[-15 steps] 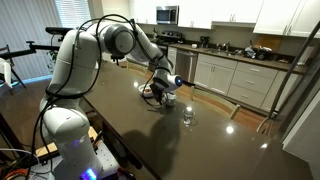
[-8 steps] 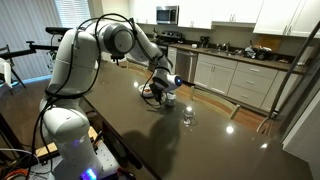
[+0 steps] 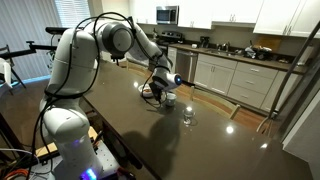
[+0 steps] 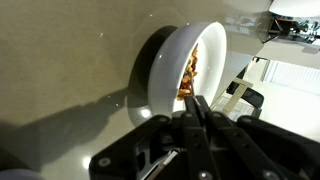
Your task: Use the spoon to move some contents of the bowl to the mug and the glass cup
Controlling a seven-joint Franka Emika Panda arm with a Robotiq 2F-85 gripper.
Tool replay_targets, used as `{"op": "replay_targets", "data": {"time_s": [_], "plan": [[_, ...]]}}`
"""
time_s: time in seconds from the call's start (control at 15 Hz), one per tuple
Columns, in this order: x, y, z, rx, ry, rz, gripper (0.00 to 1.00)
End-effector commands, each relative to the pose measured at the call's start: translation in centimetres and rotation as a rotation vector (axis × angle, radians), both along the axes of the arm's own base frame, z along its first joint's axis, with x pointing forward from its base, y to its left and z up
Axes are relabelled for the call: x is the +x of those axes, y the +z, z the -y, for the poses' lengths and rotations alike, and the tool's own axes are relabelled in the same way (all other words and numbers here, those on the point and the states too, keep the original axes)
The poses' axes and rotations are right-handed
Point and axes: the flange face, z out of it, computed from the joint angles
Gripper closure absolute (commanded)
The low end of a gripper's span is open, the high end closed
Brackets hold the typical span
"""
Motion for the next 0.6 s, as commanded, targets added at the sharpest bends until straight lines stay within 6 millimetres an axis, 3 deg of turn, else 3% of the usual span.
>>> {"op": "replay_targets", "data": {"time_s": [0.0, 0.53], "plan": [[-0.9, 1.0, 0.1, 0.004, -0.002, -0.012, 0.97], [-1.1, 3.3, 0.5, -0.015, -0.007, 0.017, 0.97]]}}
